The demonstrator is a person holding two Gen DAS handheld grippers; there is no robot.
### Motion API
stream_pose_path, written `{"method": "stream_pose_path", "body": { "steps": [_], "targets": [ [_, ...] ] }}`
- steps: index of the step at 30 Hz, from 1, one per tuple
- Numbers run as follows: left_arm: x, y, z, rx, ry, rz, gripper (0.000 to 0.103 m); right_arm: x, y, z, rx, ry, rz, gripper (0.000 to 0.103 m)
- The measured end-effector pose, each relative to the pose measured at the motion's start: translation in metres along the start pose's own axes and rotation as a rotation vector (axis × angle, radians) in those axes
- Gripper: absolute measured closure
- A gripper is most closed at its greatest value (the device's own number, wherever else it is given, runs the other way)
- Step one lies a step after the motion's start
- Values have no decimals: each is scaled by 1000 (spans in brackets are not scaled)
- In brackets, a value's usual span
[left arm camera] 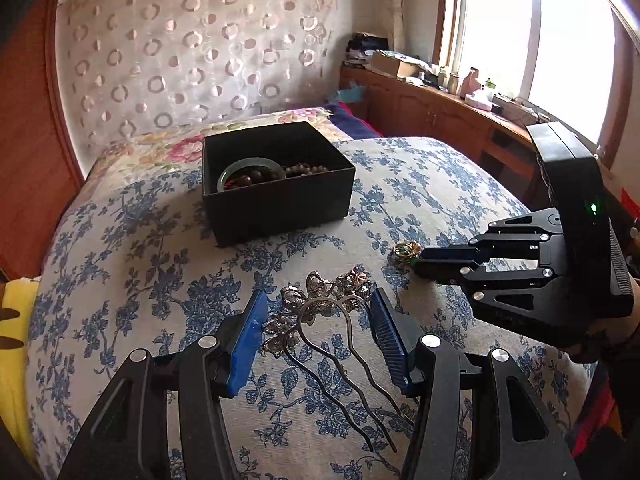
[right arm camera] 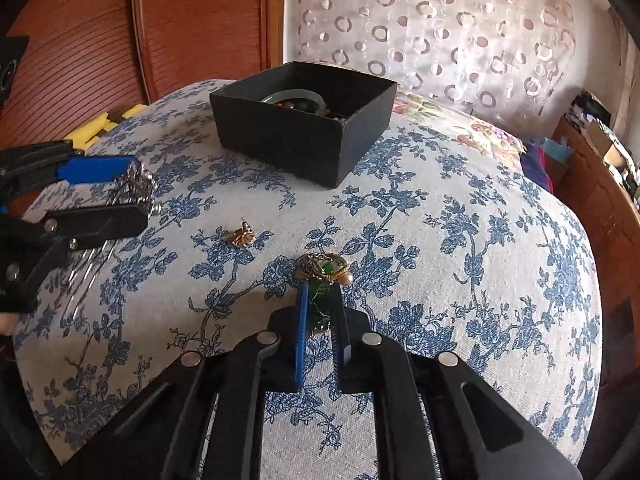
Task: Organize jewelry
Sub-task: 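Hold the hair combs with the left tool while the right grasps the green pendant, then carry the combs into the box with the left tool while the right drops the green pendant in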
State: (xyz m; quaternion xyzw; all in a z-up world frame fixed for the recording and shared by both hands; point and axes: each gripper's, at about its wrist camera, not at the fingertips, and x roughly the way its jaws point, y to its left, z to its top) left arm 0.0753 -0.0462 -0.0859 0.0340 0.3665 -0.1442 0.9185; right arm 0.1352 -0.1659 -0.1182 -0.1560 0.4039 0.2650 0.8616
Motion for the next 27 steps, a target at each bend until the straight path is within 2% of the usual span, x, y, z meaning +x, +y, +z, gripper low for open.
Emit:
{"method": "stream_pose_path", "body": {
  "steps": [3,15,27],
  "targets": [
    [-3,1,0,-2,-7,0,52,-6,-1,1,-1,-8,14,93],
    [-10,4,3,-12,-28,1,52,-62,-14,27,20,-147,10,93],
    [-14,14,21,-9,-61,25,52,-53,-23,46,34,-170,9,93]
  ]
}}
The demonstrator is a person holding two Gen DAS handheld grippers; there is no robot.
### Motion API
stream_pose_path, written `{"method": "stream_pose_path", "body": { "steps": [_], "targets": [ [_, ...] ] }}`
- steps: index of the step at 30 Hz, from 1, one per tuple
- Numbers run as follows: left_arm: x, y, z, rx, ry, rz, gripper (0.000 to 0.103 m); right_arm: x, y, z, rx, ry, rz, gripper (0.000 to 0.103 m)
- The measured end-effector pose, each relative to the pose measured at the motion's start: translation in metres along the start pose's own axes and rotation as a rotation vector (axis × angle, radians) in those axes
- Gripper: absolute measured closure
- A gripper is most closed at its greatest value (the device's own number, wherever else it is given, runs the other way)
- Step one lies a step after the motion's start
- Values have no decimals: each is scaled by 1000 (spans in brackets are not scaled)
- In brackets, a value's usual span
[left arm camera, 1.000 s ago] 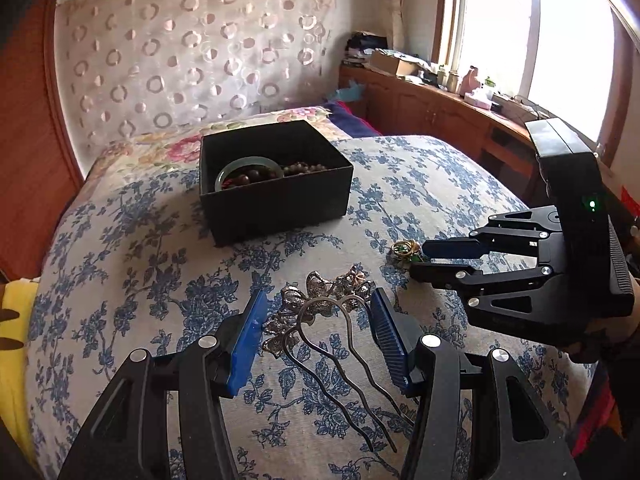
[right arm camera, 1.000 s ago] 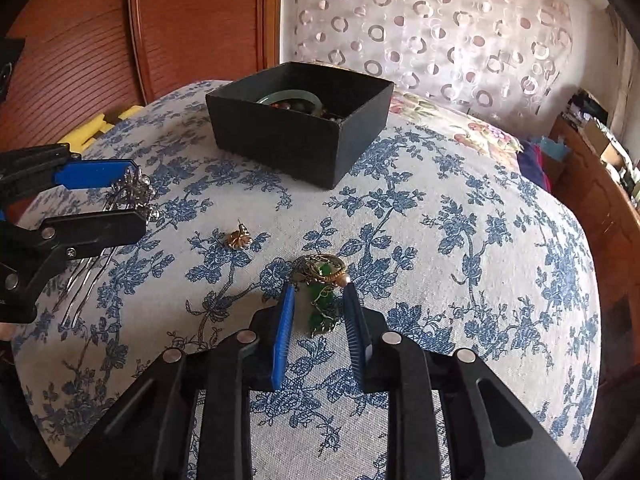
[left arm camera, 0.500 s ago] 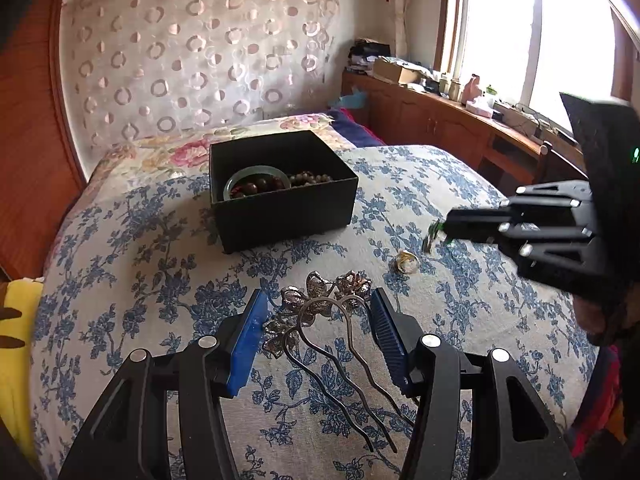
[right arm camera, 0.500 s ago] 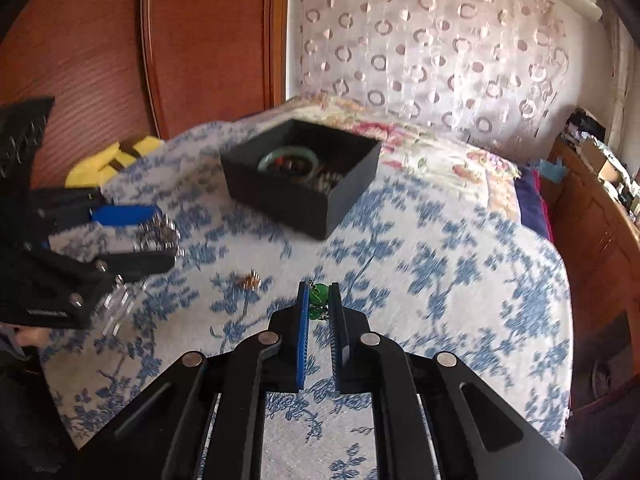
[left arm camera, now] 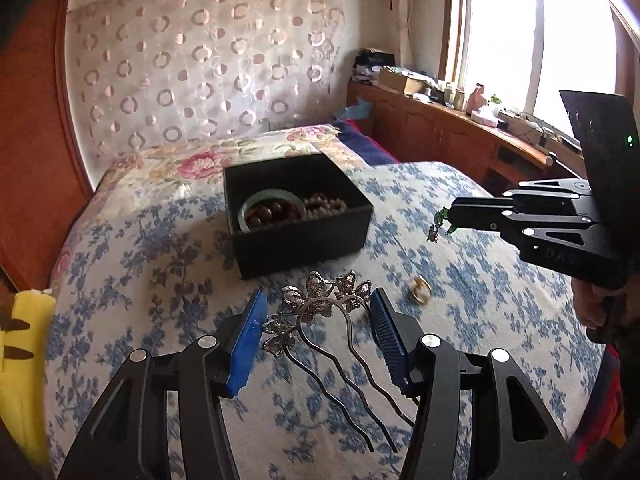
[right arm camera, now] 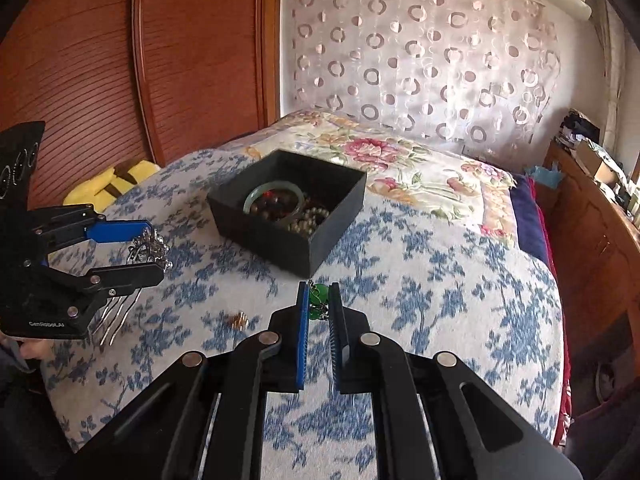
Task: Organize jewelry
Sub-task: 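Carry the combs into the box with the left tool while the right drops the green pendant in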
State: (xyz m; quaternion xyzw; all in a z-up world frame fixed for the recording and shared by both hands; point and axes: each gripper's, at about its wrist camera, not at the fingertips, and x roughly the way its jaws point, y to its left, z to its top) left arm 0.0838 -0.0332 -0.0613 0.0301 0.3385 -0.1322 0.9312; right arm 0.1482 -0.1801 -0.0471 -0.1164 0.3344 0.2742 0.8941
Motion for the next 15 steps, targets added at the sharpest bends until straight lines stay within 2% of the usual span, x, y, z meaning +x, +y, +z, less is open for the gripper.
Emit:
{"method": "stream_pose_path", "body": {
  "steps": [6,15],
  "targets": [
    [1,11,20,-16,-47,13,52,9,-1,27,-3,-43,31,93],
    [17,29,48,-31,-47,39,52,43,1,63,-26,-59,90,92]
  ]
}}
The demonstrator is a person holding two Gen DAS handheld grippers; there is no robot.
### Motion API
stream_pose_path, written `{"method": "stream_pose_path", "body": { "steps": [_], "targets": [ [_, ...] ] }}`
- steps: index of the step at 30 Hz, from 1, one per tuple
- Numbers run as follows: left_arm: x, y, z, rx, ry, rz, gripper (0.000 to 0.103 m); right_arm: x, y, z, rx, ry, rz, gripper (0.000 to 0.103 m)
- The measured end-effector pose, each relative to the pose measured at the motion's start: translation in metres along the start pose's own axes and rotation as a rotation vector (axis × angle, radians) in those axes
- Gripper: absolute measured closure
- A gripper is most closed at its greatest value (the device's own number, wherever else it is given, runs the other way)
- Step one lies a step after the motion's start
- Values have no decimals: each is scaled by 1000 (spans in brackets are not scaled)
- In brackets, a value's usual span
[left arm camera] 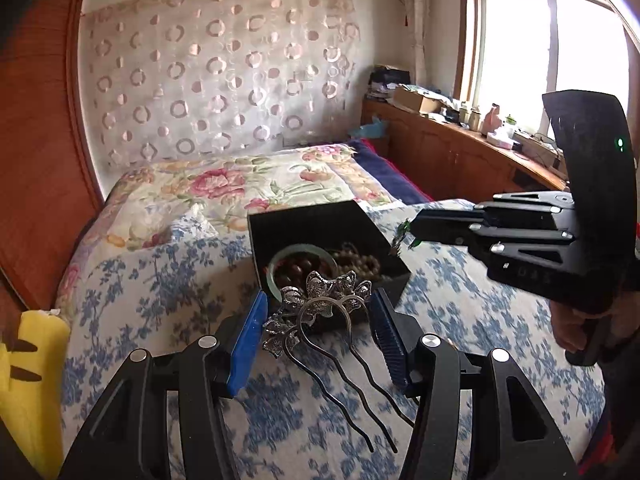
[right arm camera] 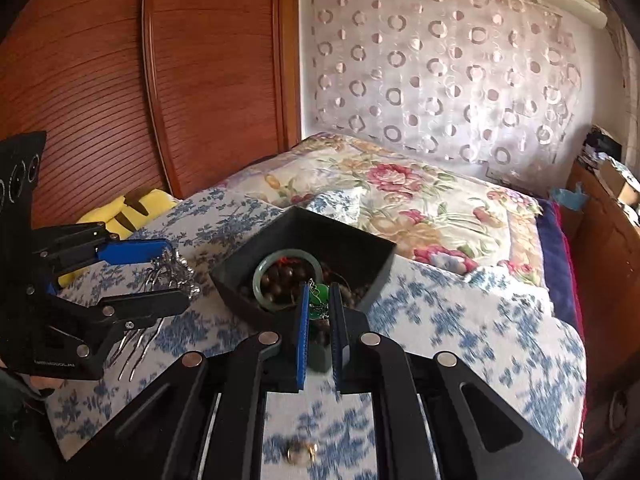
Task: Organize jewelry
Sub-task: 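Carry the combs into the box with the left tool while the right drops the green pendant in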
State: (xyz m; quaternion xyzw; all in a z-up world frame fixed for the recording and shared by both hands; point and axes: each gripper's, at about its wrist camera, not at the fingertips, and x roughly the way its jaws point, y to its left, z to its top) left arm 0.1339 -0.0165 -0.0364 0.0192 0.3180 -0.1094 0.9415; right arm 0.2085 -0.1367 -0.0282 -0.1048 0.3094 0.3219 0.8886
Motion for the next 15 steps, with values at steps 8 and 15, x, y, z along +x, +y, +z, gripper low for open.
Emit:
{"method": "stream_pose_path", "body": {
  "steps": [8,15],
  "targets": [
    [21,14,20,-13,10,14,52,28,-2,8,-6,34,23,91],
    [43,18,34,-1,33,13,52,31,-15,15,10,28,14,85]
  ]
}}
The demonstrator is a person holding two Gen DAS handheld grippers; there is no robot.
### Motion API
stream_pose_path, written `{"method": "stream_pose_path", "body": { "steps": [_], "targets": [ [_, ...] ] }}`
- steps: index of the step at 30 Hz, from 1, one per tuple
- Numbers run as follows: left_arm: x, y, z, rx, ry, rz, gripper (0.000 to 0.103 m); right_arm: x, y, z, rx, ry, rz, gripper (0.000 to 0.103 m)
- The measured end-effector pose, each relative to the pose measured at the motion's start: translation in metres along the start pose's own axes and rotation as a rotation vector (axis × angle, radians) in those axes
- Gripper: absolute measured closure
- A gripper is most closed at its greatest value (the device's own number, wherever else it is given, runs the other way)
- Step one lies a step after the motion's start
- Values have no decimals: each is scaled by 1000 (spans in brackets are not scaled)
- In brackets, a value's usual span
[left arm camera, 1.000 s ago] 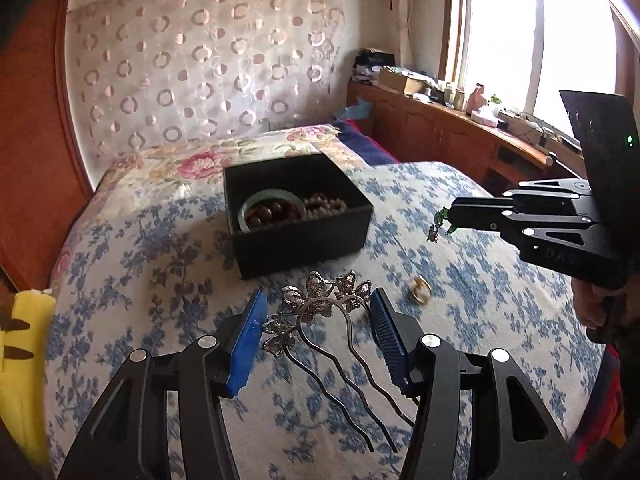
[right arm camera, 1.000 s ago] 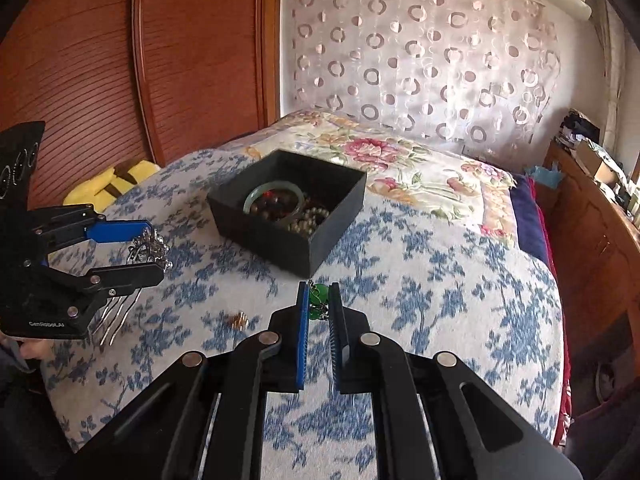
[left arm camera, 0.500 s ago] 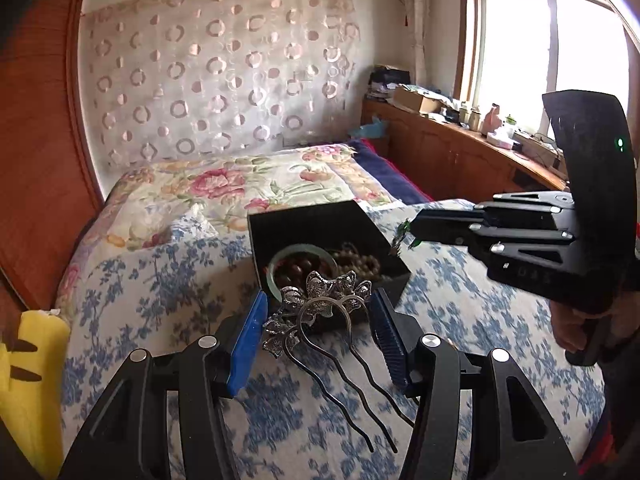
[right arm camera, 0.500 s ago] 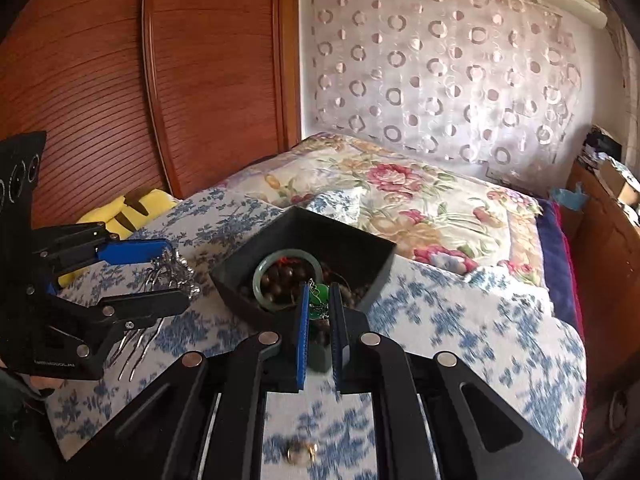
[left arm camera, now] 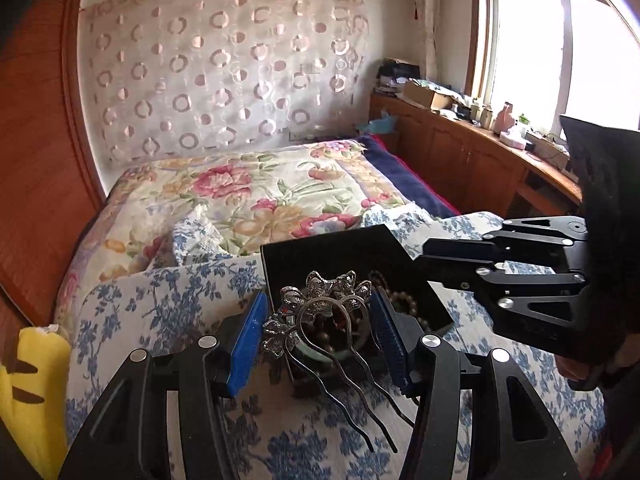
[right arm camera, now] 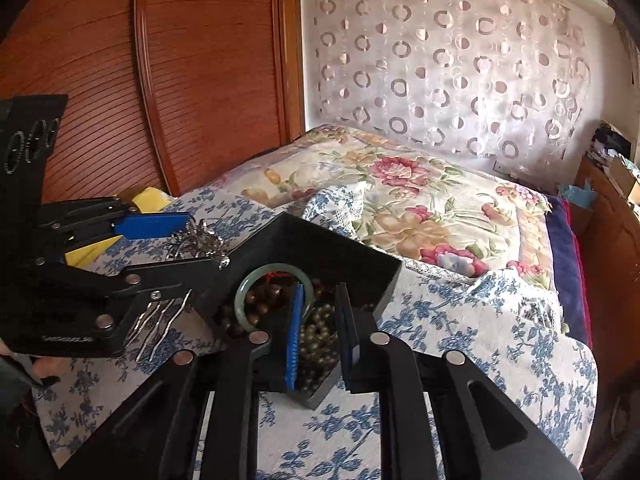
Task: Organize jewelry
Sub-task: 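Carry the combs into the box with the left tool while the right drops the green pendant in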
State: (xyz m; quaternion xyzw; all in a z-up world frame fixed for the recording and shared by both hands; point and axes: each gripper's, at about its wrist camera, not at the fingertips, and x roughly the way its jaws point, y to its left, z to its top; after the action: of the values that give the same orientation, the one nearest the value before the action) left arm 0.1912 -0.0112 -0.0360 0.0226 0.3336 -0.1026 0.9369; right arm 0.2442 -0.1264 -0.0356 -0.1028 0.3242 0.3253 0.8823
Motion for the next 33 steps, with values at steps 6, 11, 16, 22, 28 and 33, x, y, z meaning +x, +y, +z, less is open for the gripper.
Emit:
{"method": "stream_pose_path", "body": {
  "steps": [6,11,16,22,28,33],
  "targets": [
    [24,0,11,15,27,0,52,-3,-16,-5,15,-1,-40,85],
    [39,-3,18,29,34,-3,52,-5,-29,-14,47,2,-57,85],
    [54,-5,23,35,48,-1,52,-6,-40,-22,74,15,-69,85],
    [59,-8,24,40,47,-4,52,-8,-43,-34,83,27,-76,85],
    [52,-13,26,47,38,-10,51,-12,-42,-37,88,22,-76,85],
    [30,-14,14,46,25,-30,51,-25,-36,-52,95,22,-77,84]
  ]
}}
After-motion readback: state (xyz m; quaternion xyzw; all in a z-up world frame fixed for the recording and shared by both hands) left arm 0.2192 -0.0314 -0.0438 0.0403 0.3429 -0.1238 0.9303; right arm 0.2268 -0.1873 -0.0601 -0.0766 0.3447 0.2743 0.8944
